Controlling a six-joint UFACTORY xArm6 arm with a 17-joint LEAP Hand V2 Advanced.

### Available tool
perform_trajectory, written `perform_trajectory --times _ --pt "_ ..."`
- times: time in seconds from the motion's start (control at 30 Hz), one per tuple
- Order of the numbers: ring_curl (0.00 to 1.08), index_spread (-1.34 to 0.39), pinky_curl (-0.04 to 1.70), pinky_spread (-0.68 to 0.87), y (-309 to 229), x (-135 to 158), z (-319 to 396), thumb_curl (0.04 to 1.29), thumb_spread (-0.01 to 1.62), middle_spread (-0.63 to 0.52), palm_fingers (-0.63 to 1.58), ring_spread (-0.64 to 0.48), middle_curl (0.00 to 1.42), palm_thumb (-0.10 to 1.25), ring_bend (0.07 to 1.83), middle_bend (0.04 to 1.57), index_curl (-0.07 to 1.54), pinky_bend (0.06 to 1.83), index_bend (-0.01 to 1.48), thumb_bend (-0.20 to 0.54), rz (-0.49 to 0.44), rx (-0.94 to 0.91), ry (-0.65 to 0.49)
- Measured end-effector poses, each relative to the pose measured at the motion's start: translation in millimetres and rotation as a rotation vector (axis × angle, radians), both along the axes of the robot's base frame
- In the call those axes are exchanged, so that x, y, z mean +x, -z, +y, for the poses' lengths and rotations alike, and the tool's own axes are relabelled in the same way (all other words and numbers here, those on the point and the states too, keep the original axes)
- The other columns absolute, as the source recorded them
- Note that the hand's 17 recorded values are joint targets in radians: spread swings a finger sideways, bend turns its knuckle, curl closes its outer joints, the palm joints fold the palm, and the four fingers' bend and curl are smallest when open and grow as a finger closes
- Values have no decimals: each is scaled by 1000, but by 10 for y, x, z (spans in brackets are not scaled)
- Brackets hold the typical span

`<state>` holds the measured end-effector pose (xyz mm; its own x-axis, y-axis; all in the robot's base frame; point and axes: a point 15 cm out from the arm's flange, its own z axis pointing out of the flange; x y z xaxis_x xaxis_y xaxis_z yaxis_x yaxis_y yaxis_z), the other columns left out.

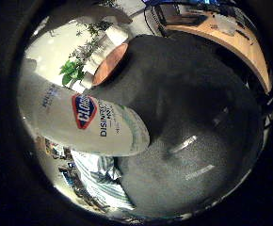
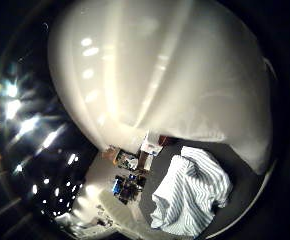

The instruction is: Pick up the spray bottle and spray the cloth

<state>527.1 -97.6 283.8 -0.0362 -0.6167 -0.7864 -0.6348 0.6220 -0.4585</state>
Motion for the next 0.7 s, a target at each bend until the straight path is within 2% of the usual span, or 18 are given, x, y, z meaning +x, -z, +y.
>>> perform_trajectory --times 0.07,0.1,0.13,0.17,0.23,0.3,0.33,0.37,0.4,0.43,0.47,0.53,0.6,0.7 --pt "273 -138 194 561 50 10 -10 323 968 132 256 269 342 235 578 258 261 1041 138 -2 8 5 3" --pt "281 -158 179 542 57 15 -18 327 989 84 339 195 350 267 664 294 246 1031 128 -9 9 11 7" --pt "305 -211 163 477 52 22 -26 334 1012 -6 520 62 373 310 792 378 238 1025 135 -7 7 20 15" --pt "326 -241 160 423 45 36 -32 338 1024 -47 606 -5 385 335 857 413 243 1028 155 -2 3 32 25" --pt "363 -371 150 63 43 78 -28 354 1054 -231 941 -251 446 425 1018 596 225 1096 144 -4 -3 70 48" --pt "400 -454 169 -274 33 130 16 368 1069 -338 1103 -355 497 504 1070 710 237 1118 168 -4 -4 90 47" --pt "419 -491 173 -397 34 158 39 380 1065 -360 1206 -360 525 558 1101 772 269 1092 215 -3 -2 93 42" --pt "430 -507 171 -453 58 188 70 393 1054 -355 1330 -342 545 594 1122 824 296 1066 270 4 5 100 38" --pt "437 -523 183 -504 78 211 105 406 1037 -353 1363 -334 562 630 1129 871 323 1067 327 0 12 109 33" --pt "450 -521 214 -532 93 226 142 428 1017 -334 1424 -311 584 687 1145 929 397 1089 488 -4 19 117 29" --pt "462 -498 243 -520 86 235 172 451 1015 -318 1449 -297 598 737 1164 963 464 1112 631 3 20 121 23" --pt "489 -456 296 -467 66 243 263 492 1022 -290 1436 -272 631 833 1221 1044 537 1183 787 28 18 137 3" --pt "526 -406 360 -403 41 244 350 552 989 -259 1355 -248 667 920 1303 1138 603 1274 902 38 16 156 -18" --pt "558 -359 421 -347 -22 232 489 628 922 -232 1284 -232 697 973 1367 1222 652 1338 996 17 15 199 -56"
